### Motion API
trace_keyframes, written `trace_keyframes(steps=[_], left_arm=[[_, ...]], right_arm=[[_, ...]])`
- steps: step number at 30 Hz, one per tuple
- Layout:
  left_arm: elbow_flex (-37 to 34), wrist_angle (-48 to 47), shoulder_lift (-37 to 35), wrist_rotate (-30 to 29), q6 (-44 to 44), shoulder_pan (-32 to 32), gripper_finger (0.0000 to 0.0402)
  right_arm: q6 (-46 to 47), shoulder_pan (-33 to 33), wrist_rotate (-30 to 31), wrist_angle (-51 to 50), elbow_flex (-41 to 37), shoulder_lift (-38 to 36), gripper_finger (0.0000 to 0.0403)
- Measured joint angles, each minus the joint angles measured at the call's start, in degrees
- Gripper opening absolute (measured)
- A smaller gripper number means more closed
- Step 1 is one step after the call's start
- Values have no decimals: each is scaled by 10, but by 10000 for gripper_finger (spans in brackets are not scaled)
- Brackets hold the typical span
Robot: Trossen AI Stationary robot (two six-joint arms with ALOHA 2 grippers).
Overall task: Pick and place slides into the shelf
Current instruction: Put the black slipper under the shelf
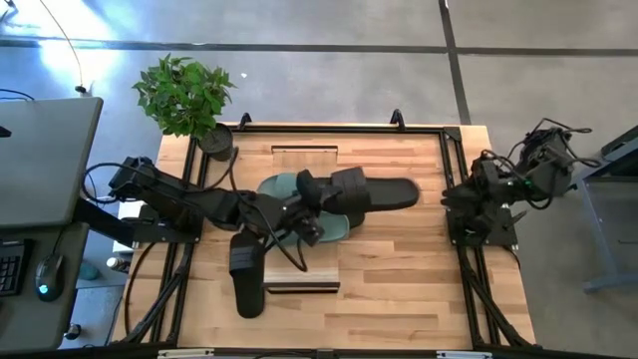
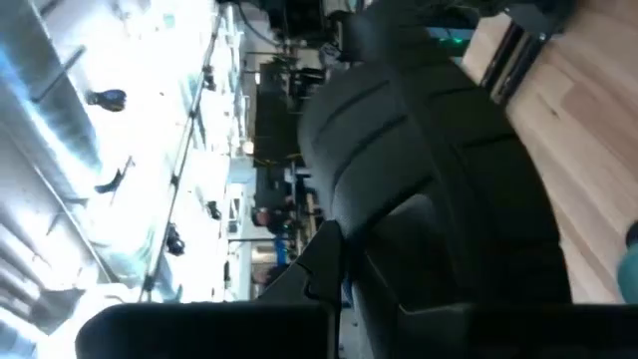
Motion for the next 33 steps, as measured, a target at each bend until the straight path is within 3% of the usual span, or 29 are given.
trace_keyframes(steps=[7,14,22,26,33], left_arm=[[0,9,1,-7,21,-27,0],[-1,6,1,-10,21,-50,0],[-1,6,1,-16,20,-49,0],[-1,6,1,-16,20,-49,0],[-1,6,1,-16,20,-49,0]], right_arm=[[76,-19,-17,23,-76,-22,185],[-9,-48,5,214,-168,-65,185],[-5,-91,-46,347,-250,-58,185],[-36,-112,-57,410,-269,-52,185],[-35,-154,-107,414,-269,-47,185]])
